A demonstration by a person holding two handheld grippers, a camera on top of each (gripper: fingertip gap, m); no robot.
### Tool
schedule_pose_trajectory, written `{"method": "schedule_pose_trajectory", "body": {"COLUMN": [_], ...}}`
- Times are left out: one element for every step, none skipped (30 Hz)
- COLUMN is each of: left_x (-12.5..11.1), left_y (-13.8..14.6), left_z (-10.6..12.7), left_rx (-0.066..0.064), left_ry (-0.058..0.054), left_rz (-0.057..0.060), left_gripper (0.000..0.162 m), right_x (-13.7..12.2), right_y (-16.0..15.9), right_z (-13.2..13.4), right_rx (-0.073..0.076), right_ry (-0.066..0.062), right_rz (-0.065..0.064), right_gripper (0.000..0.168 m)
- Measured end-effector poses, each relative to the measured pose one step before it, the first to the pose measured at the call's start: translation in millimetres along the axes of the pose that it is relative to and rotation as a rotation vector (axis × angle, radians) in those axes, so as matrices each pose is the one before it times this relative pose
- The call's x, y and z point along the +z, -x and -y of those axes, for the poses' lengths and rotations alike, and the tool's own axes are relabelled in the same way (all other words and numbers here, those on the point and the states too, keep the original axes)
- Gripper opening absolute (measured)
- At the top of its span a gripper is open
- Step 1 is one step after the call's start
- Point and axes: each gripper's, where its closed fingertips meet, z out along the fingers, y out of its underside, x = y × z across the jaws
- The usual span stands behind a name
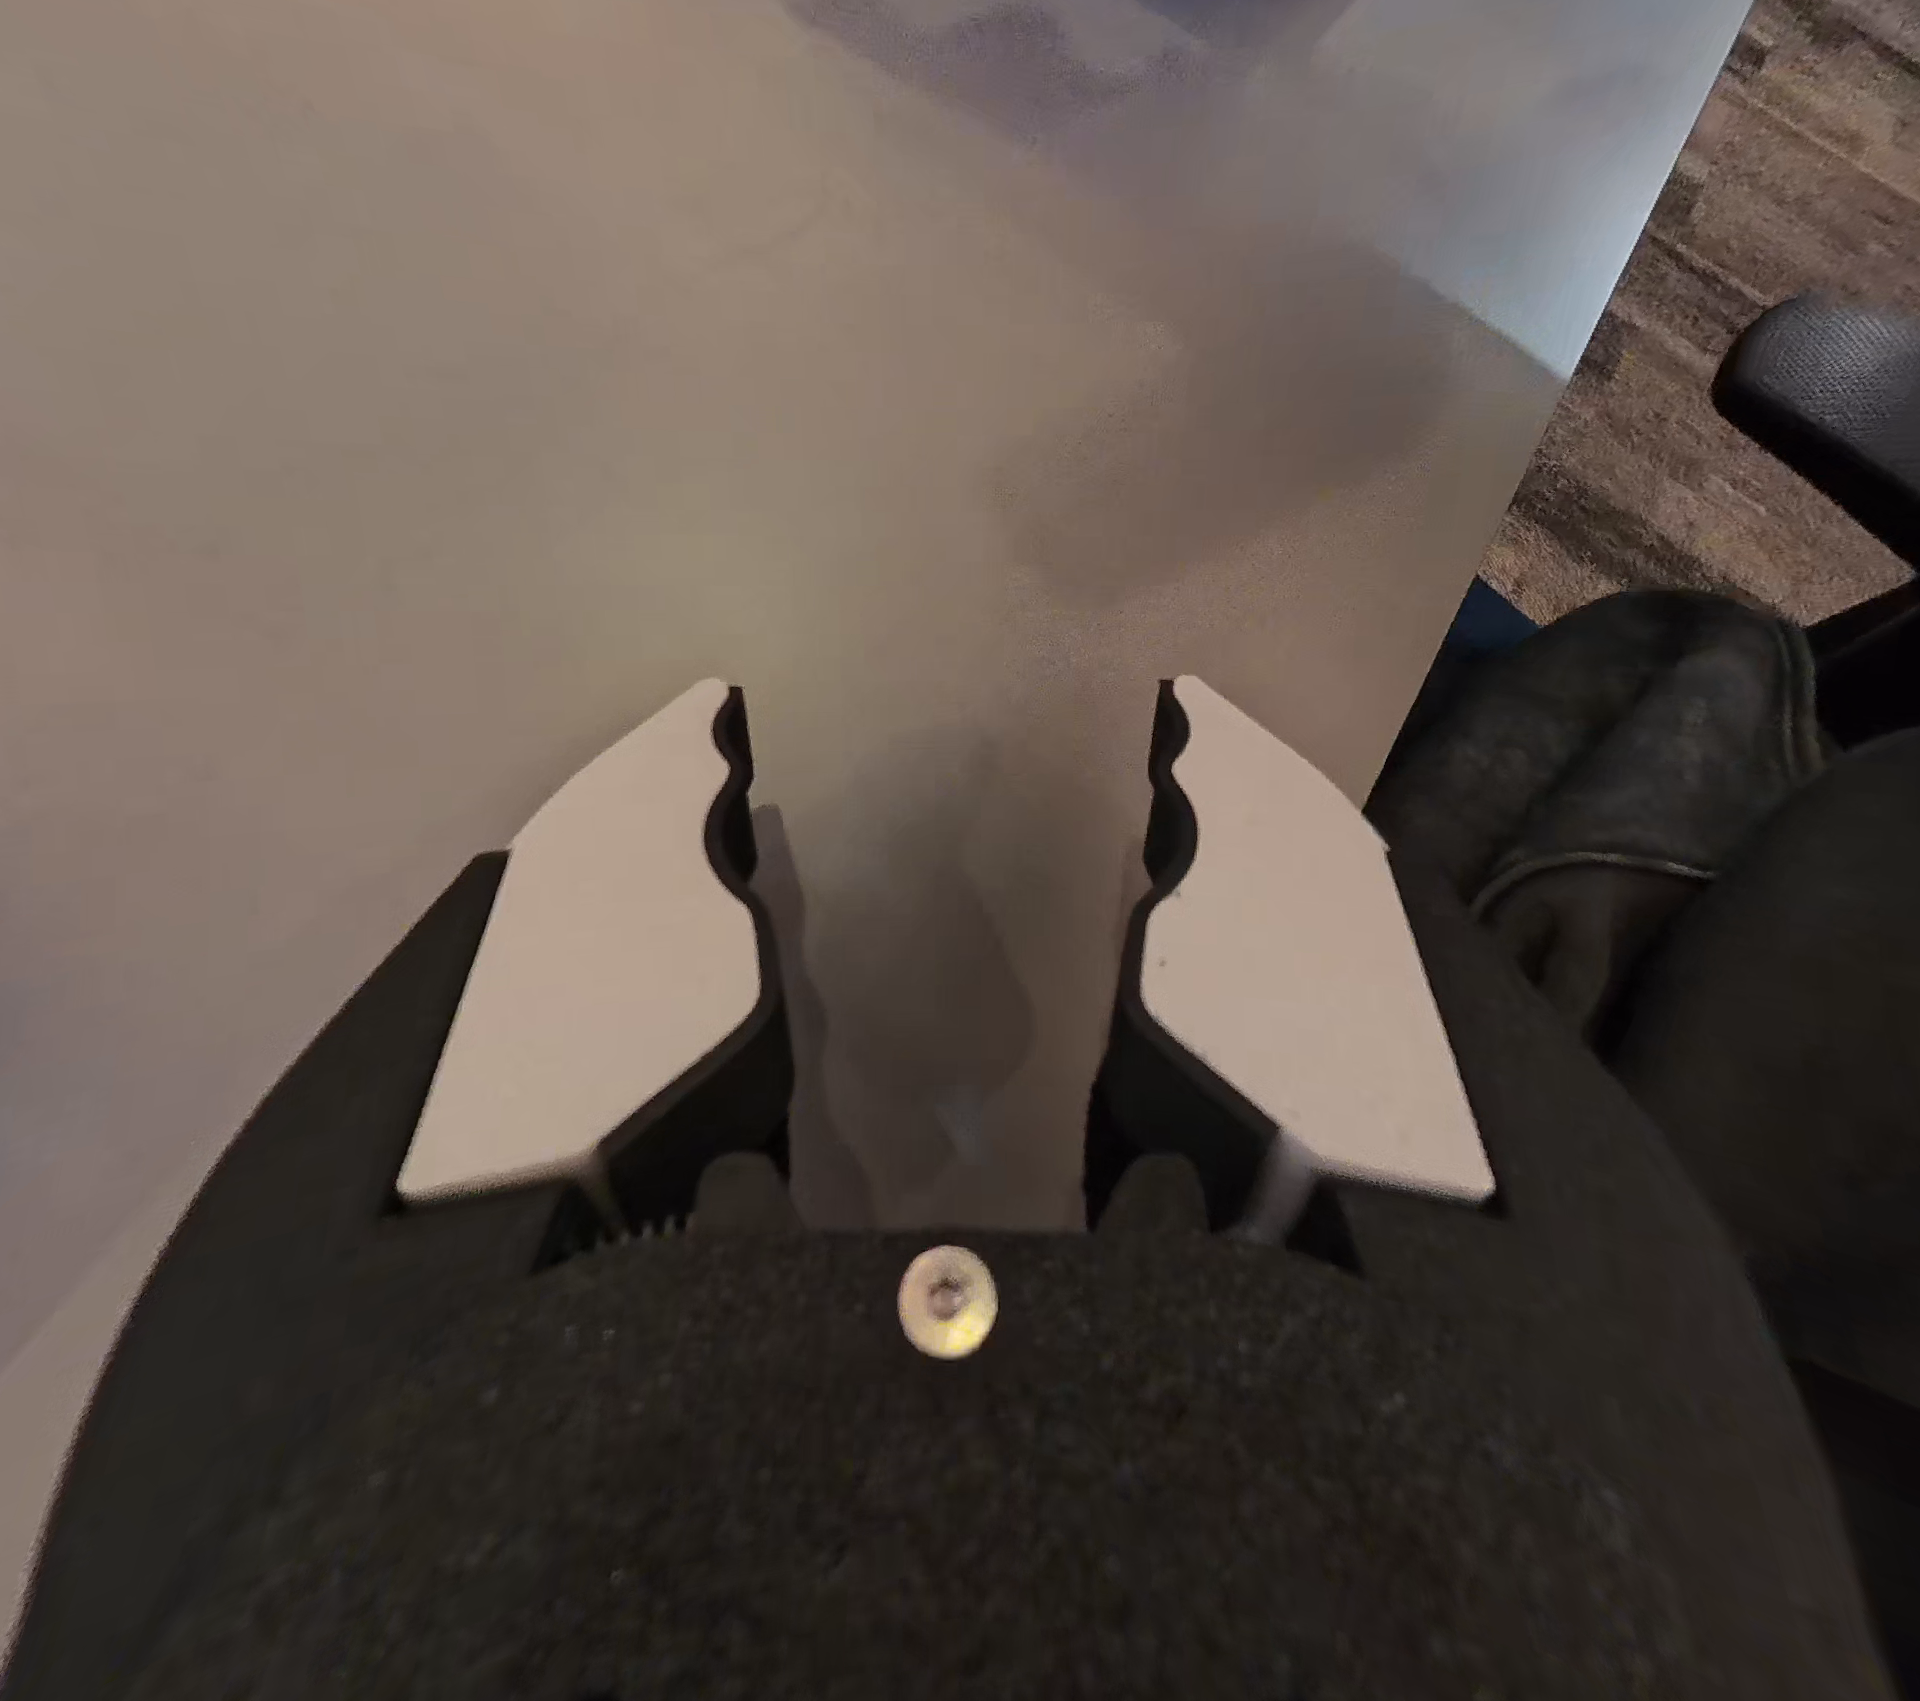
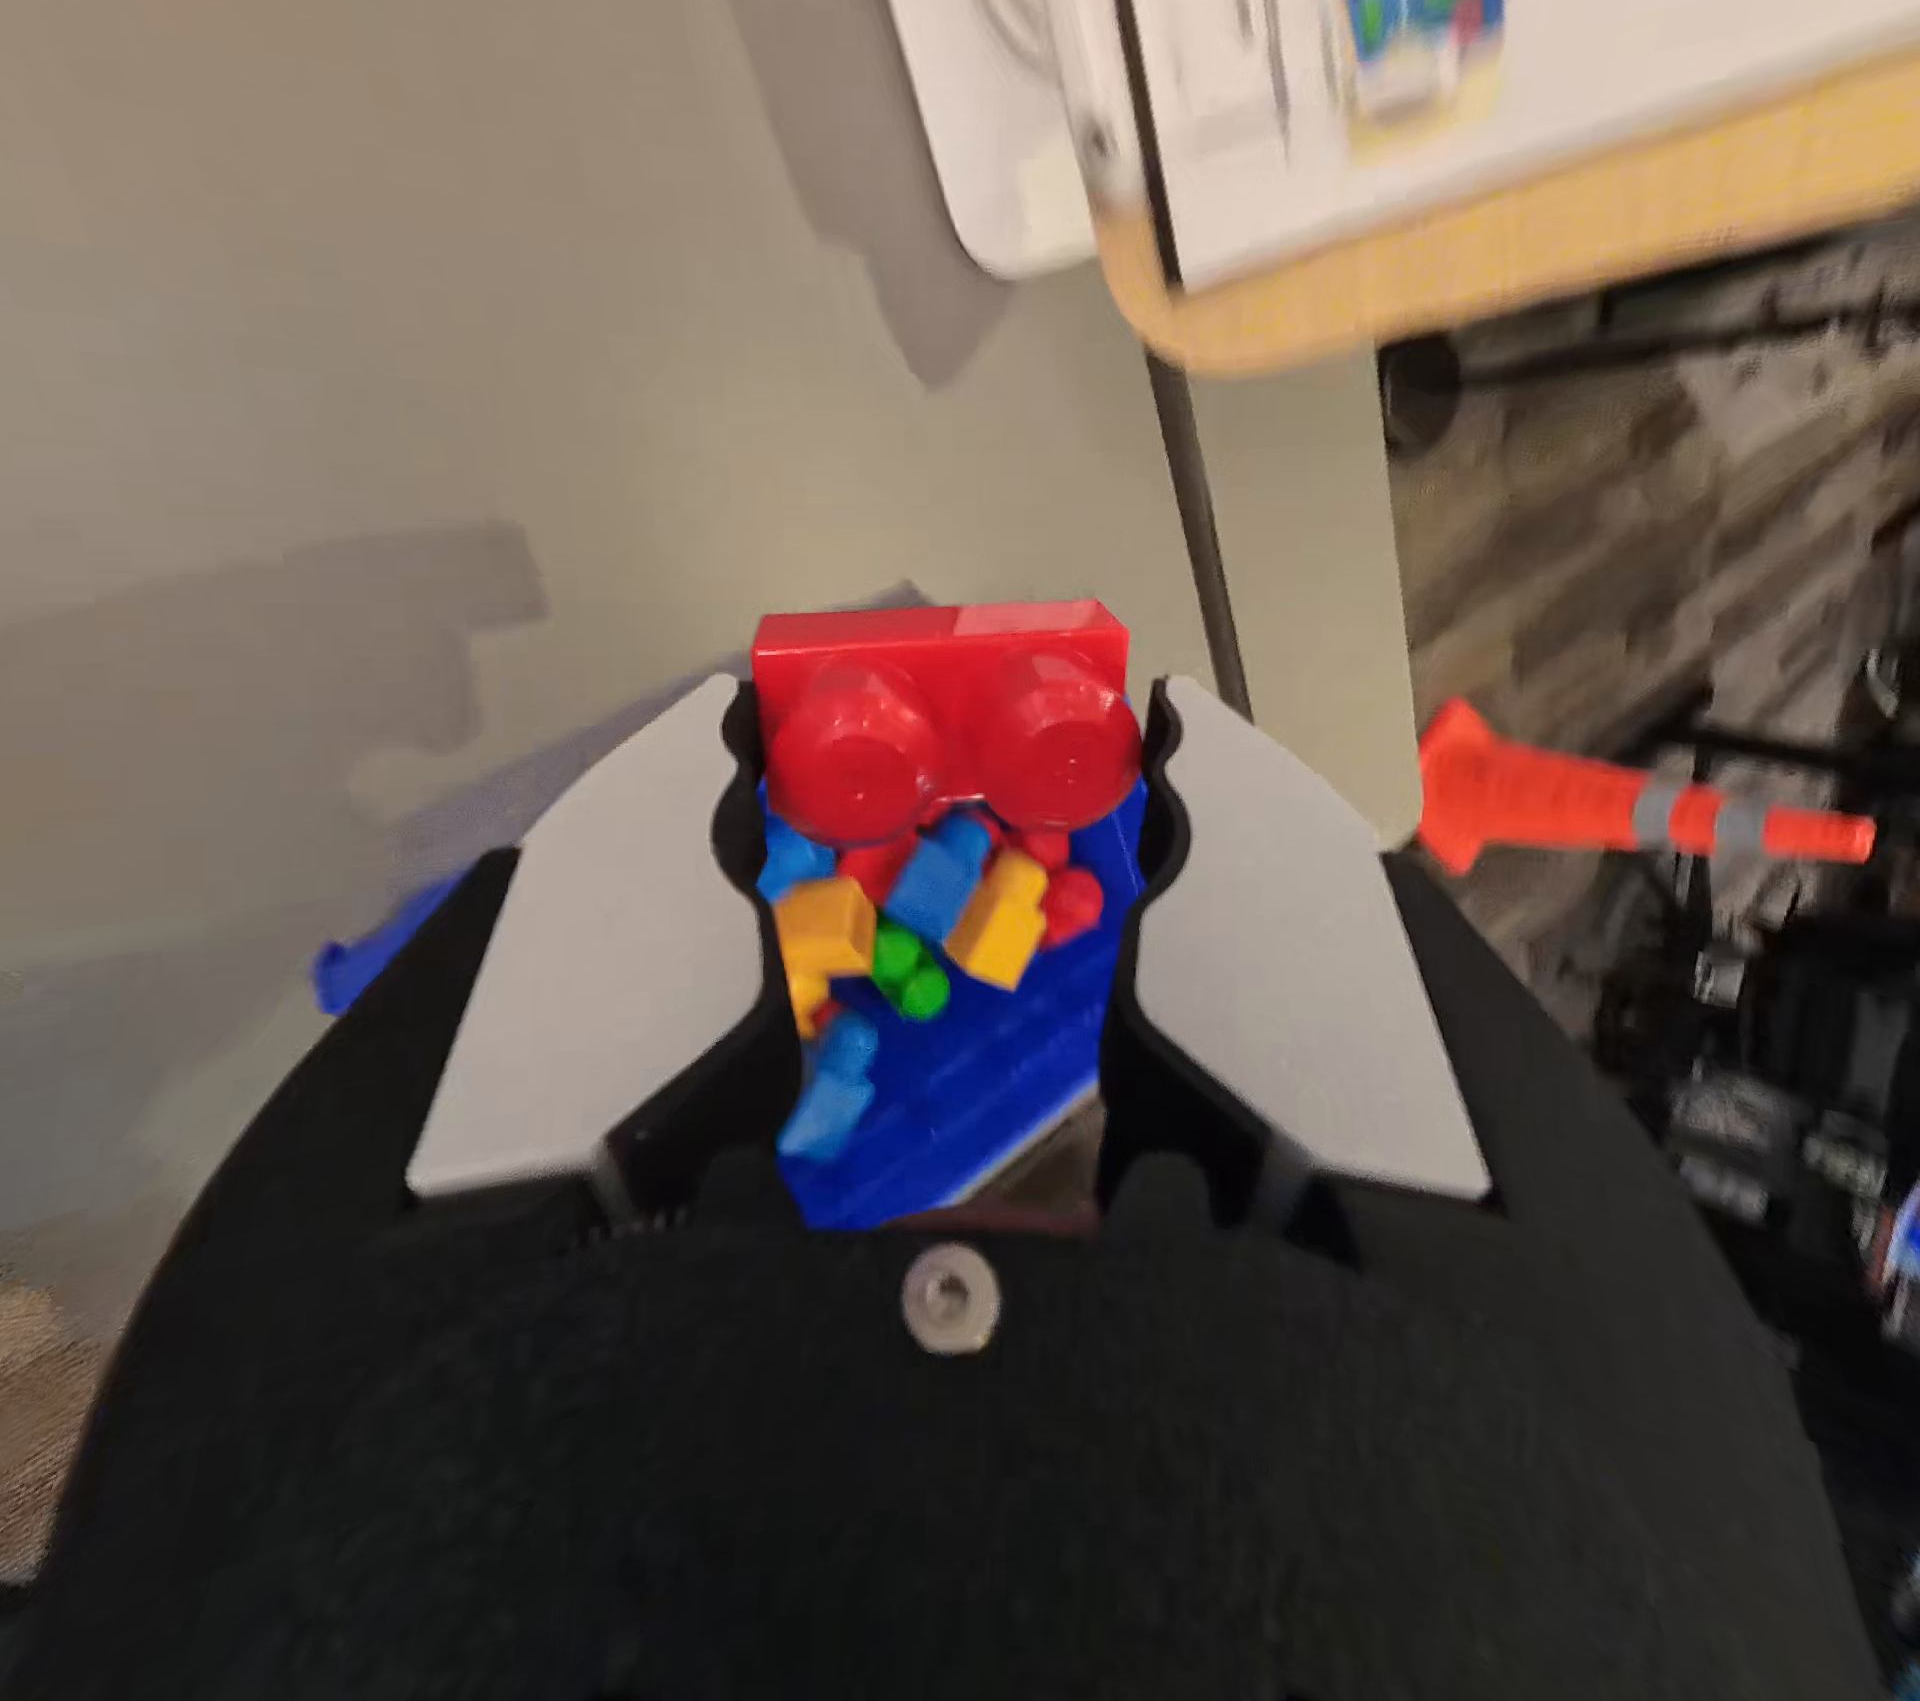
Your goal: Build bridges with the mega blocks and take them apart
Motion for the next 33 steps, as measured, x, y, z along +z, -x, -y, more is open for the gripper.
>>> {"method": "schedule_pose_trajectory", "body": {"left_x": [2.11,2.15,2.30,2.33,2.09,1.82,1.22,1.05,0.77,0.51,0.24,0.06,0.10,0.15,0.43,0.59,0.87,1.15,0.88,0.20,-0.42,-1.05,-1.61,-1.83,-2.03,-2.05,-2.16,-1.96,-1.72,-1.26,-0.40,0.11,0.45], "left_y": [-0.73,-0.36,-0.78,-1.04,-0.85,-0.59,-0.21,0.52,0.90,1.02,0.79,0.50,0.31,0.39,0.50,0.50,0.14,-0.17,0.05,0.26,0.38,0.90,1.53,1.78,2.02,2.14,2.36,2.24,2.25,2.71,2.24,2.69,2.61], "left_z": [0.30,0.09,-0.06,-0.54,-0.33,0.09,0.16,0.02,-0.11,-0.04,-0.17,-0.16,-0.60,-0.89,-0.98,-1.15,-1.55,-2.16,-2.32,-2.12,-1.58,-1.01,-0.33,0.45,1.34,1.91,2.50,2.87,2.32,1.57,0.54,-0.45,-1.53], "left_rx": [0.0099,0.0088,0.0078,0.0064,0.0055,0.0059,0.0067,0.0058,0.0036,0.0003,-0.0025,-0.0043,-0.0042,-0.0020,0.0001,0.0000,-0.0018,-0.0032,-0.0029,-0.0007,0.0017,0.0013,-0.0006,-0.0031,-0.0064,-0.0110,-0.0169,-0.0232,-0.0272,-0.0265,-0.0196,-0.0139,-0.0100], "left_ry": [0.0070,0.0056,0.0060,0.0084,0.0070,0.0039,0.0036,0.0049,0.0043,0.0024,0.0012,0.0010,0.0018,0.0025,0.0033,0.0042,0.0062,0.0089,0.0094,0.0060,0.0023,-0.0004,-0.0034,-0.0073,-0.0118,-0.0150,-0.0190,-0.0207,-0.0160,-0.0096,-0.0037,0.0017,0.0074], "left_rz": [-0.0010,0.0020,0.0001,-0.0023,-0.0015,-0.0006,0.0004,0.0024,0.0033,0.0035,0.0014,-0.0010,-0.0015,-0.0007,0.0001,-0.0005,-0.0028,-0.0037,-0.0012,0.0024,0.0044,0.0073,0.0097,0.0095,0.0080,0.0069,0.0068,0.0034,0.0007,-0.0005,-0.0031,0.0031,0.0064], "left_gripper": [0.073,0.073,0.073,0.073,0.073,0.073,0.073,0.073,0.073,0.073,0.073,0.073,0.073,0.073,0.073,0.073,0.073,0.073,0.073,0.073,0.073,0.073,0.073,0.073,0.073,0.073,0.073,0.074,0.074,0.073,0.073,0.073,0.073], "right_x": [9.82,14.33,17.52,19.36,20.02,19.31,18.17,16.48,14.66,12.69,10.34,7.94,5.98,5.03,3.78,1.34,-1.10,-3.82,-8.07,-12.98,-17.53,-21.02,-23.03,-23.21,-21.73,-18.64,-14.75,-10.34,-5.01,0.80,5.09,7.40,7.91], "right_y": [-10.93,-8.31,-4.31,-2.86,-4.29,-4.80,-3.82,-3.21,-3.10,-2.43,-1.96,-2.68,-1.97,-0.76,0.93,0.85,0.26,-0.30,-1.75,-2.53,-0.88,3.11,8.61,14.07,20.23,24.47,26.78,32.56,38.21,37.90,32.52,25.51,19.19], "right_z": [-21.73,-19.85,-17.96,-15.97,-13.50,-9.96,-7.10,-4.22,-2.02,-1.11,-1.11,-0.66,-1.03,-2.11,-1.90,0.69,0.60,-0.80,0.45,3.26,5.94,8.46,11.02,12.92,11.72,10.61,10.51,7.01,1.53,-5.24,-11.03,-15.50,-15.79], "right_rx": [0.0370,0.0385,0.0352,0.0323,0.0313,0.0298,0.0302,0.0316,0.0329,0.0331,0.0250,0.0145,0.0123,0.0127,0.0068,-0.0021,-0.0031,-0.0047,-0.0087,-0.0039,0.0050,0.0130,0.0166,0.0213,0.0188,0.0173,0.0298,0.0396,0.0400,0.0428,0.0373,0.0168,0.0136], "right_ry": [0.0527,0.0470,0.0429,0.0422,0.0405,0.0319,0.0251,0.0168,0.0101,0.0097,0.0117,0.0084,0.0095,0.0165,0.0137,-0.0081,-0.0125,-0.0039,-0.0152,-0.0406,-0.0625,-0.0828,-0.1038,-0.1167,-0.1119,-0.1113,-0.1163,-0.1084,-0.0870,-0.0596,-0.0374,-0.0152,-0.0121], "right_rz": [-0.0046,0.0051,0.0230,0.0268,0.0132,0.0035,0.0043,0.0052,0.0033,0.0069,0.0085,0.0025,0.0069,0.0156,0.0233,0.0157,0.0071,0.0013,-0.0162,-0.0328,-0.0337,-0.0226,-0.0063,0.0078,0.0252,0.0316,0.0302,0.0608,0.0947,0.0970,0.0727,0.0414,0.0144], "right_gripper": [0.071,0.071,0.071,0.071,0.071,0.071,0.071,0.071,0.071,0.071,0.071,0.071,0.071,0.071,0.072,0.072,0.072,0.072,0.073,0.074,0.073,0.072,0.071,0.070,0.068,0.070,0.072,0.066,0.061,0.061,0.062,0.064,0.065]}}
